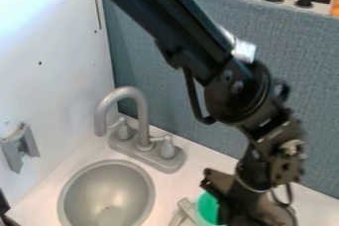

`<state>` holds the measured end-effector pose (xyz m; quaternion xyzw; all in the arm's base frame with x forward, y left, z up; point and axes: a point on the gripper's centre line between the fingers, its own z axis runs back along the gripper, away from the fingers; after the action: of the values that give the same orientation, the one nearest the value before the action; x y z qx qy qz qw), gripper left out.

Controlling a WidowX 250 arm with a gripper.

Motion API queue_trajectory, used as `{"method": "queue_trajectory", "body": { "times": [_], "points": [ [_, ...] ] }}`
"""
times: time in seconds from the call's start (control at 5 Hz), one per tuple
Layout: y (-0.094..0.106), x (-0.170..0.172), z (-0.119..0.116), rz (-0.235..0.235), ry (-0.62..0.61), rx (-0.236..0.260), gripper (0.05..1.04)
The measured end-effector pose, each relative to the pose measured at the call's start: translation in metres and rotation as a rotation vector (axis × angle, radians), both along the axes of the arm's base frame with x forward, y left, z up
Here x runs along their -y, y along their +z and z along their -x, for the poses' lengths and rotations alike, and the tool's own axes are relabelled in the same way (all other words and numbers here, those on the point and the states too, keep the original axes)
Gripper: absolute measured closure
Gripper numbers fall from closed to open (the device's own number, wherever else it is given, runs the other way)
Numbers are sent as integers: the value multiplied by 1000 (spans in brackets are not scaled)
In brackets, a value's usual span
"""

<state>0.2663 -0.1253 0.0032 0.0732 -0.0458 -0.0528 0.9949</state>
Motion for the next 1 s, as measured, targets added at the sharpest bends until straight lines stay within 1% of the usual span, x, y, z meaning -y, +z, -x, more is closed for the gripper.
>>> {"method": "queue_trajectory", "body": {
  "times": [0.2, 0.4, 0.6, 0.8, 1.0],
  "points": [
    [11, 1, 32, -45, 25, -68, 997],
    [1, -15, 76, -49, 103, -171, 997],
    [-16, -30, 101, -30, 115, -218, 997],
    [-24, -49, 101, -10, 118, -212, 997],
    [-28, -67, 97, -21, 106, -199, 997]
  ]
}}
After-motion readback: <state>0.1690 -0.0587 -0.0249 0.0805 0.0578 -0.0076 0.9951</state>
